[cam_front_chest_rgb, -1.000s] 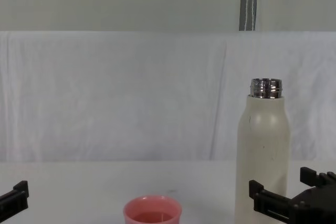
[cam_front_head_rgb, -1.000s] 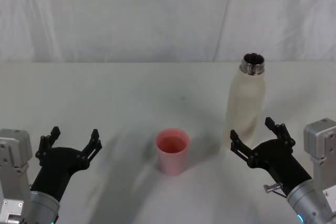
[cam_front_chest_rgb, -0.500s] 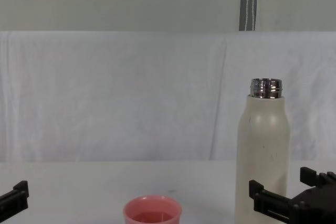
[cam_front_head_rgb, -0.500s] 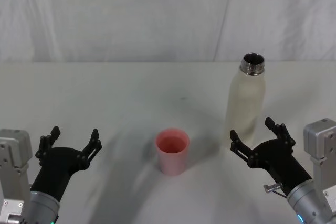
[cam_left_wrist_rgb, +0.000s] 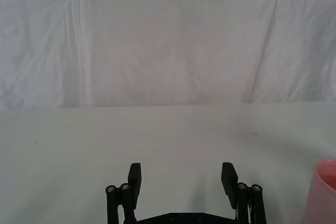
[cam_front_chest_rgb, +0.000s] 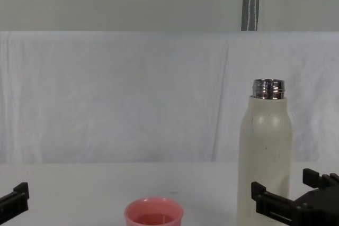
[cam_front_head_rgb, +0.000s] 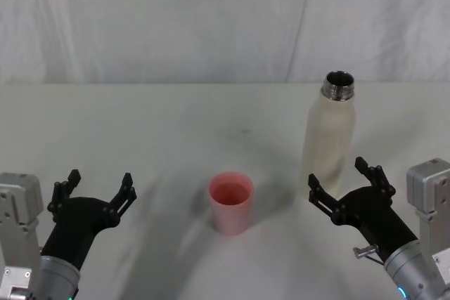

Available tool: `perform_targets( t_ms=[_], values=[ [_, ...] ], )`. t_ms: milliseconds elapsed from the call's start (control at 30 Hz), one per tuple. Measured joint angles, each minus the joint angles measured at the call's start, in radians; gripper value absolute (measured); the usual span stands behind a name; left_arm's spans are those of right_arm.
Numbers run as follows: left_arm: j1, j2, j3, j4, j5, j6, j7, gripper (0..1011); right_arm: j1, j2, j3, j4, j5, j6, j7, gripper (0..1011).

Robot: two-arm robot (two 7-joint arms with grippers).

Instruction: Grasp the thermos with one hand and pour water into the cup lid.

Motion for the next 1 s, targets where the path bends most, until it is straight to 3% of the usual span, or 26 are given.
perform_targets(
  t_ms=[1000],
  values=[
    [0.0,0.0,0.0,0.0,0.0,0.0,0.0,1001,0.0,0.0,0.0,0.0,0.0,0.0,0.0,1001]
  ],
)
